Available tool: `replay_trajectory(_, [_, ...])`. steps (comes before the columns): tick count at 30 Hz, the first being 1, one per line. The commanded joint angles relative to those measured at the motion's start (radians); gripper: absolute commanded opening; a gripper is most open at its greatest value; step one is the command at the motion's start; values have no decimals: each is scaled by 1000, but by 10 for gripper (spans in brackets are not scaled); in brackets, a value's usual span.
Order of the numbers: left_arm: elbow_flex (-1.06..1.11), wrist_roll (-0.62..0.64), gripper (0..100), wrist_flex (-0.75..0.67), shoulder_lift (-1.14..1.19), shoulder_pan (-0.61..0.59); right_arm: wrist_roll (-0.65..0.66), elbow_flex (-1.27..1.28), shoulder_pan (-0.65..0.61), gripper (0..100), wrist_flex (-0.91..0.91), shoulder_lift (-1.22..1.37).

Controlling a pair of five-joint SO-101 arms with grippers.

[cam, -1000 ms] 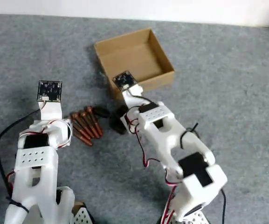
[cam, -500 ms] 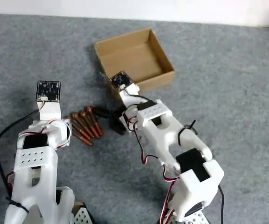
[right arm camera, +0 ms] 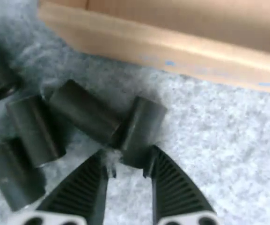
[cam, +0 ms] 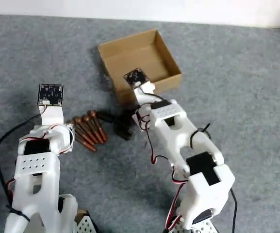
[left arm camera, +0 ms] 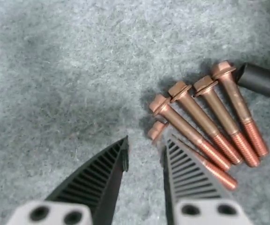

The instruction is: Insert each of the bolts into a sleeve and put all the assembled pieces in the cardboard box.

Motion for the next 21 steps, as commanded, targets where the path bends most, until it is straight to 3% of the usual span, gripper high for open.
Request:
replay_trajectory(1, [-7, 5, 123, -25, -7, -2, 14, -1, 4, 5, 77, -10])
replay_trajectory(6, [-8, 5, 123, -26, -1, -2, 14, 16, 4, 5, 91, -142])
replay_trajectory(13, [15, 5, 123, -66, 1, -2, 14, 199, 21, 5, 289, -417])
replay_trajectory(21, [15, 5, 123, -63, -5, -2, 15, 412, 134, 6, 151, -449])
